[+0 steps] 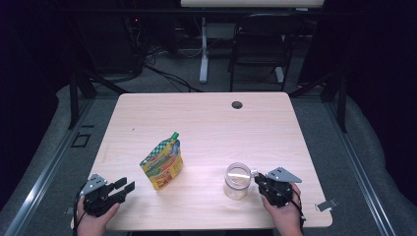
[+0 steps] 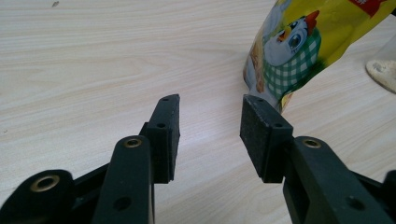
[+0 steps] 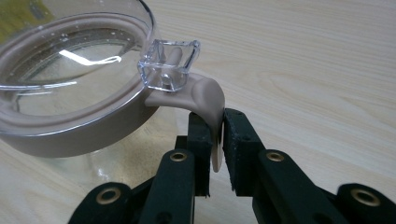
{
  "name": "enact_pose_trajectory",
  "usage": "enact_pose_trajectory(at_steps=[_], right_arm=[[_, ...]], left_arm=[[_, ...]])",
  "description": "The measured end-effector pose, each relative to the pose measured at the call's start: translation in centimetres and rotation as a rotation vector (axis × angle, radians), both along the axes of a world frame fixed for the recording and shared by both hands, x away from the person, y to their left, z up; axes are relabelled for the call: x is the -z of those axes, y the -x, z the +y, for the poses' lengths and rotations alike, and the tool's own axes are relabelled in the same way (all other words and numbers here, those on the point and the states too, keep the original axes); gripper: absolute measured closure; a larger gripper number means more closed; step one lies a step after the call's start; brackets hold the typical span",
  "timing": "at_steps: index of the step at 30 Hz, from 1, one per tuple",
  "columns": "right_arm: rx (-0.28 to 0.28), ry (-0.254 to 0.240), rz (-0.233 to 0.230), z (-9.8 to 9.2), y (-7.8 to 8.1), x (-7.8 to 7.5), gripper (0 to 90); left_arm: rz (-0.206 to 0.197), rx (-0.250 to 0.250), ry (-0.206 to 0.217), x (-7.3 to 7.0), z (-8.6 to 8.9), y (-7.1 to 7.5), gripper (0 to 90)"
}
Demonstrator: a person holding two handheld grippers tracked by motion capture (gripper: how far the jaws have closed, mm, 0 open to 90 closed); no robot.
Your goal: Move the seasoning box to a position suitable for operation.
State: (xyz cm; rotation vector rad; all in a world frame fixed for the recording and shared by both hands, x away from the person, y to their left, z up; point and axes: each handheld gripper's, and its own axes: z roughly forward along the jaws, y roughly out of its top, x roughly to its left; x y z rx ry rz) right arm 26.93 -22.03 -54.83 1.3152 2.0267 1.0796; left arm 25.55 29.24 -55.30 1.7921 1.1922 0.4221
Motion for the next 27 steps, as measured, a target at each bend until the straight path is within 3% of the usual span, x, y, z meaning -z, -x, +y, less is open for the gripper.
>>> enact_pose_trajectory(at_steps=[7, 12, 16, 21, 24, 27], right_arm=[[-0.057, 0.012, 0.015, 2.2, 0.8, -0.2, 80.9], [-0.101, 0.002, 0.022, 2.6, 1.4, -0.4, 76.9], [-0.120, -0.054, 0.010, 1.9, 2.5, -1.3, 74.7], [-0.114, -0.122, -0.057, 1.1, 3.7, -3.5, 72.6], [-0.089, -0.094, -0.075, 1.6, 3.1, -4.7, 75.0], [-0.076, -0.084, -0.035, 2.8, 1.5, -5.6, 78.2]], left_arm=[[-0.003, 0.013, -0.020, 0.0, -0.5, 0.2, 56.4], [-0.004, 0.022, -0.030, -0.1, -0.7, 0.3, 56.2], [-0.003, 0.025, -0.021, -0.2, -0.8, 0.4, 56.6], [0.002, 0.027, -0.026, -0.3, -0.9, 0.4, 56.6], [0.005, 0.025, -0.022, -0.3, -1.0, 0.4, 56.5], [0.004, 0.026, -0.028, -0.3, -1.1, 0.4, 55.9]])
